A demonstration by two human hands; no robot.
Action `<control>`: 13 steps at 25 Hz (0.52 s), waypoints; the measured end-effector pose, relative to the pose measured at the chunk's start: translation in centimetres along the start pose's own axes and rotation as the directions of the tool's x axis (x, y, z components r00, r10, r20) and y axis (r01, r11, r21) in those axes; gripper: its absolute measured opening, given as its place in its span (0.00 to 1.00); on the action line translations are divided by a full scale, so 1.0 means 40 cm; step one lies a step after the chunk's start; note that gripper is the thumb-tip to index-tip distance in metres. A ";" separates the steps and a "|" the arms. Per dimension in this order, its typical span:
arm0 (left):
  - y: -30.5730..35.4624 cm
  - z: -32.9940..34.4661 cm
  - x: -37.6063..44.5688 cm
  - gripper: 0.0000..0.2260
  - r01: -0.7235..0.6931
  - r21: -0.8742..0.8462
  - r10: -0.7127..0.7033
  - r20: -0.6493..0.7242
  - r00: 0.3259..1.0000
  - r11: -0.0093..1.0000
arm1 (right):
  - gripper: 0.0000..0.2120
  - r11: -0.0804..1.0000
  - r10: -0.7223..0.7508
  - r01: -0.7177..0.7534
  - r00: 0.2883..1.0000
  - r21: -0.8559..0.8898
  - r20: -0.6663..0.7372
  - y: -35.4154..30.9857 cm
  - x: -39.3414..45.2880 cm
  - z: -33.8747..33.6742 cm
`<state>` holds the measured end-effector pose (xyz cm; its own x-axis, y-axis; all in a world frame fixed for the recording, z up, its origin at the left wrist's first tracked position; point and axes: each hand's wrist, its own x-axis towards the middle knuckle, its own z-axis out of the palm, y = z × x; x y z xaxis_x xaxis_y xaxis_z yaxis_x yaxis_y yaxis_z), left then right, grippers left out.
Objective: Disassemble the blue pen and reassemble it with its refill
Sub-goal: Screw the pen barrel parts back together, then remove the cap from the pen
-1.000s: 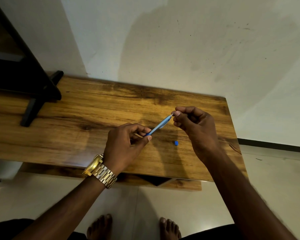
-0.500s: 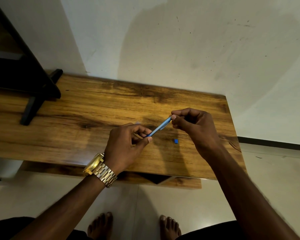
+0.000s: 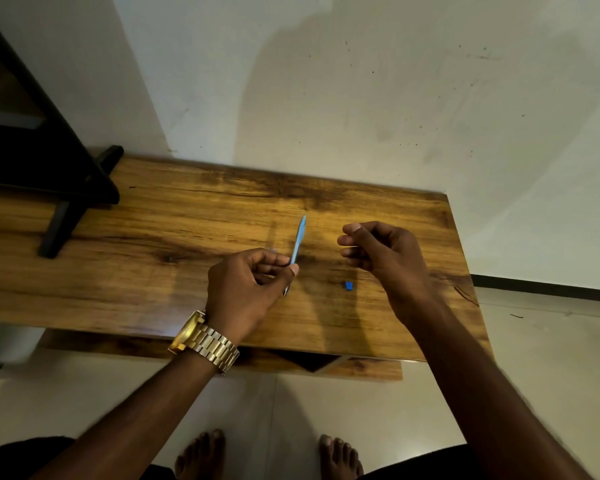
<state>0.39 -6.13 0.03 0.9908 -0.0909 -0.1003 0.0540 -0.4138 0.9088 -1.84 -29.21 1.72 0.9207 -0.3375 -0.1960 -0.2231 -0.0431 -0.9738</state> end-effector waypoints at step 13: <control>-0.026 0.073 0.021 0.09 -0.047 0.261 0.071 -0.084 0.994 0.964 | 0.06 0.909 -0.070 0.035 0.995 -0.414 -0.070 0.003 -0.010 -0.052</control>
<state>0.80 -8.40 -2.18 0.9990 -0.0438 -0.0013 -0.0267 -0.6312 0.7752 -2.93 -31.04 1.92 0.9096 -0.3982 -0.1184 -0.3030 -0.4409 -0.8448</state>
